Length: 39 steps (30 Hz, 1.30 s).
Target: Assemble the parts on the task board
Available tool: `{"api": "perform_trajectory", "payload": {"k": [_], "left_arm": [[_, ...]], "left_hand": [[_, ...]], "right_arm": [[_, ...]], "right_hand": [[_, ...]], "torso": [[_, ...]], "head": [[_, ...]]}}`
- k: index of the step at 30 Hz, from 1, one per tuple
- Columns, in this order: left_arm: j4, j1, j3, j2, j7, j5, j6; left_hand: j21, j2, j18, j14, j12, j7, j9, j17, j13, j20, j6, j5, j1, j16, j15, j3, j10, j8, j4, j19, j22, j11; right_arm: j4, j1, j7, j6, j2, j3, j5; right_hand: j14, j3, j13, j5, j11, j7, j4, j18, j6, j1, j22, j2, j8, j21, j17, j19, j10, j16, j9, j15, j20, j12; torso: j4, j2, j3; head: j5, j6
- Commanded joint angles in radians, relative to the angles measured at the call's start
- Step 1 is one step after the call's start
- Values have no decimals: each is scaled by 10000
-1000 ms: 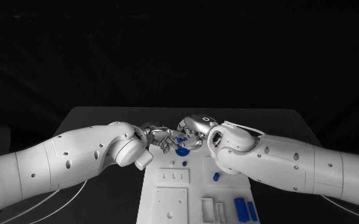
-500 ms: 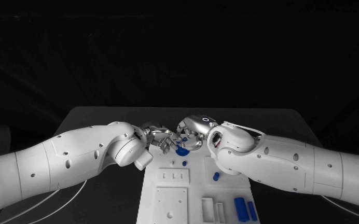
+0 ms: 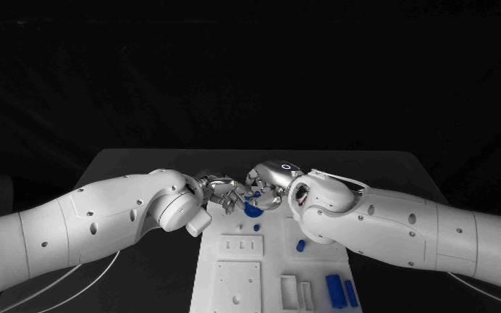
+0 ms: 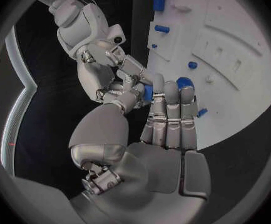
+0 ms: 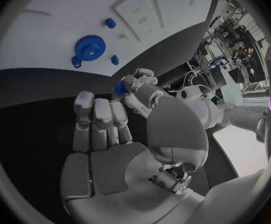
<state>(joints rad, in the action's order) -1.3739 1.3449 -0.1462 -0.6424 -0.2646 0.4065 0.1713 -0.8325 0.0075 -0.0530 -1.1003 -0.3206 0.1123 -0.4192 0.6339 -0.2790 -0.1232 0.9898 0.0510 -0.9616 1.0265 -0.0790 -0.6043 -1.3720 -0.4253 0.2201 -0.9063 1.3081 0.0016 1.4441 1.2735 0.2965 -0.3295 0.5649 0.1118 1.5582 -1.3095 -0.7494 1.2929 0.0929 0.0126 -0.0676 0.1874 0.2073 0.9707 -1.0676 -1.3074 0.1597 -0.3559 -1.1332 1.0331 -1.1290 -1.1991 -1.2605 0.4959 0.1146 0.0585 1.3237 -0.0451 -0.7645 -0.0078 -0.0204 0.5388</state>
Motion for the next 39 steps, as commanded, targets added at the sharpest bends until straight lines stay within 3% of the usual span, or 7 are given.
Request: {"api": "perform_trajectory", "payload": {"k": [1,7,19,22,24,29,39], "left_arm": [[-12,25,26,6,172,-11,-110],[-35,25,23,6,96,213,-120],[-35,23,22,-16,133,636,-108],[-7,23,22,-8,156,725,-38],[9,21,21,-16,155,840,-47],[3,15,17,-41,133,1129,-140],[-25,-3,-1,-97,20,1781,-35]], "left_hand": [[-86,-2,-10,-51,-129,-283,-592,50,-92,-529,373,-25,107,122,-57,-15,-77,-77,-84,-85,29,-32],[-303,105,-19,-159,-498,-377,-830,191,-342,-627,583,-25,385,487,-189,33,-156,-191,-302,-195,94,-147],[-585,263,-53,-253,-892,-482,-1078,301,-614,-783,783,-19,486,863,-366,-41,-205,-236,-153,-289,156,-274],[-657,264,-54,-305,-986,-510,-1134,307,-675,-819,849,-11,483,939,-412,-80,-233,-237,-80,-323,157,-309],[-688,263,-53,-324,-1023,-521,-1159,304,-700,-835,874,-7,486,966,-430,-101,-237,-231,-51,-333,154,-322],[-740,246,-48,-359,-1090,-540,-1203,296,-742,-865,921,8,461,1018,-463,-163,-243,-209,29,-333,150,-345],[-1168,12,-79,-691,-1541,-618,-1350,345,-983,-1052,1103,27,373,1438,-671,-282,-496,-86,221,-622,178,-513]], "right_arm": [[19,-31,-1,244,10,20,87],[85,-35,77,123,29,20,83],[19,-35,86,-440,173,21,-170],[64,-48,-46,-651,295,22,-341],[89,-60,-79,-869,391,23,-455],[137,-63,-294,-1413,788,23,-844],[114,-64,-669,-1737,1816,-1,-1771]], "right_hand": [[-22,14,4,63,16,-294,-41,545,356,76,-169,16,-27,-35,7,12,23,34,20,81,66,-33],[-21,51,-26,39,15,-295,-81,545,349,147,-166,74,-17,-29,6,8,62,43,33,80,62,-67],[-24,76,-703,-364,-184,-512,-838,545,-326,504,-113,1019,424,95,-22,-43,1017,147,-54,-100,74,-806],[39,606,-1064,-229,-357,-679,-954,545,-848,959,-112,1352,726,172,-50,62,1549,236,-180,-256,28,-1215],[75,1060,-1098,107,-422,-756,-908,545,-1028,1203,-110,1343,828,237,-67,153,1613,294,-224,-335,6,-1266],[140,1550,-1181,356,-554,-895,-978,545,-1379,1424,-54,1347,1026,424,-123,268,1740,449,-322,-462,-14,-1362],[137,1784,-1280,997,-568,-908,-1180,545,-1400,1423,-12,1288,1027,580,-163,272,1773,580,-337,-474,-29,-1388]], "torso": [[-11,0,0],[-11,4,-3],[-4,0,7],[-4,-2,8],[-5,-4,4],[1,-2,11],[3,1,10]], "head": [[-8,14],[-17,21],[-10,41],[-35,52],[-48,28],[-43,48],[7,140]]}}
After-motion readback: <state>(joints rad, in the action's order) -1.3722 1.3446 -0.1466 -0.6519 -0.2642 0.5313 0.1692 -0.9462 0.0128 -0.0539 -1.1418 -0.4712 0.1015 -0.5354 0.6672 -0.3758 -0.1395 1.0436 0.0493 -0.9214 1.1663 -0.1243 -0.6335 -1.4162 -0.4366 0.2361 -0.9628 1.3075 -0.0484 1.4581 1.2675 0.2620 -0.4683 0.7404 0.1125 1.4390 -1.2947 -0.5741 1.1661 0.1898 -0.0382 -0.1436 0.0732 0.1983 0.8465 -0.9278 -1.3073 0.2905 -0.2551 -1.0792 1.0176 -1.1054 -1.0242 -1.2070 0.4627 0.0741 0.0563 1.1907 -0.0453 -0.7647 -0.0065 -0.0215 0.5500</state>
